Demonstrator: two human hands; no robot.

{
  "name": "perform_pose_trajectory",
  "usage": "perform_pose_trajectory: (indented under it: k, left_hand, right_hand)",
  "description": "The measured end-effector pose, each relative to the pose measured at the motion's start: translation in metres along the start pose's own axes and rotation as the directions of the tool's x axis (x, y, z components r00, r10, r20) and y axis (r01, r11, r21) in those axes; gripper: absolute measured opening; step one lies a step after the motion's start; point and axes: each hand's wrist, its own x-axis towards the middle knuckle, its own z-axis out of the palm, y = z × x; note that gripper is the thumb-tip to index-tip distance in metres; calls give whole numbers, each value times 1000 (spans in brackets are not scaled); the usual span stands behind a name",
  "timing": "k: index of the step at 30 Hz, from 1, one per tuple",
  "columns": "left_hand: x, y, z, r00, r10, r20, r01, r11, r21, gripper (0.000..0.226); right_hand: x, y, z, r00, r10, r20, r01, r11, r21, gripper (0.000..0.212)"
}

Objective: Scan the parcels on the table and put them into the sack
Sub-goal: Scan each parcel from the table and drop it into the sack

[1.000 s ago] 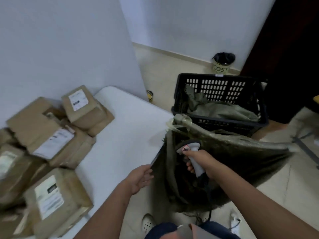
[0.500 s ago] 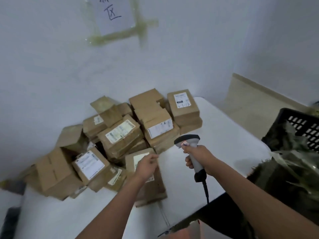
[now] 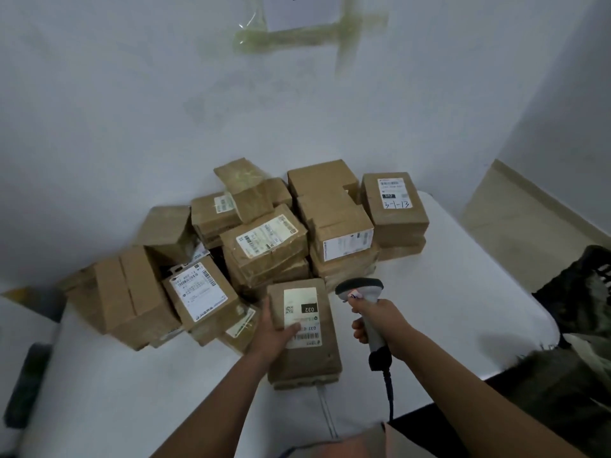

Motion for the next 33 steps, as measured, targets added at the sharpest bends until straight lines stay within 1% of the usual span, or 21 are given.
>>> perform_pose_trajectory:
  k: [2, 4, 5, 6, 8, 10, 12, 14, 16, 19, 21, 23, 26, 29, 31, 33]
  left_hand:
    - [0, -5, -1, 998, -56, 1, 56, 995, -87, 88]
    - [-4, -9, -2, 993, -114, 25, 116, 984, -133, 62]
    - [-7, -11, -2, 992, -120, 34, 124, 982, -144, 54]
    - [-10, -10, -1, 992, -118, 36, 122, 981, -153, 51]
    - [-13, -10, 0, 993, -107, 40, 112, 987, -117, 59]
    - [-16, -8, 1, 994, -104, 45, 105, 994, -11, 79]
    - [-19, -8, 2, 990, -114, 88, 115, 993, -6, 88]
    - [-24, -8, 2, 977, -127, 174, 143, 986, -81, 84]
    - [-33, -5, 0, 946, -163, 280, 200, 974, -109, 79]
    - [-37, -13, -3, 903, -221, 368, 290, 946, -143, 79]
    - [-40, -15, 0, 896, -237, 375, 322, 929, -184, 82]
    - [-43, -18, 10, 890, -273, 364, 356, 917, -181, 83]
    - [-50, -17, 21, 889, -310, 338, 376, 914, -152, 71]
    - [-54, -14, 27, 898, -292, 330, 334, 939, -78, 69]
    - [-59, -10, 33, 902, -269, 338, 294, 956, -23, 75]
    - [-64, -5, 41, 898, -251, 361, 270, 963, -2, 79]
  right_hand:
    - [0, 7, 4, 1000, 20, 16, -20, 1000, -1, 39]
    - [0, 13, 8, 999, 33, 33, -33, 999, 0, 39]
    - [1, 17, 10, 999, 33, 41, -33, 999, -3, 40]
    - [2, 20, 12, 998, 33, 53, -32, 999, -7, 42]
    - [2, 25, 16, 996, 36, 87, -35, 999, -19, 44]
    - [1, 30, 19, 991, 44, 128, -39, 998, -39, 45]
    - [-1, 33, 17, 988, 46, 146, -41, 999, -34, 42]
    - [-1, 36, 12, 989, 52, 138, -53, 999, 1, 39]
    - [-1, 41, 5, 991, 56, 119, -59, 998, 17, 39]
    - [0, 48, -2, 993, 52, 103, -56, 998, 33, 40]
    - [-1, 52, -5, 993, 46, 108, -51, 998, 46, 40]
    - [-2, 55, -8, 993, 40, 107, -44, 998, 40, 39]
    - [-3, 58, -16, 994, 38, 98, -43, 998, 45, 38]
    - [-5, 63, -27, 997, 44, 63, -48, 997, 59, 39]
    - [-5, 66, -35, 998, 49, 35, -52, 995, 85, 38]
    - [-6, 70, -45, 998, 60, 10, -60, 993, 100, 37]
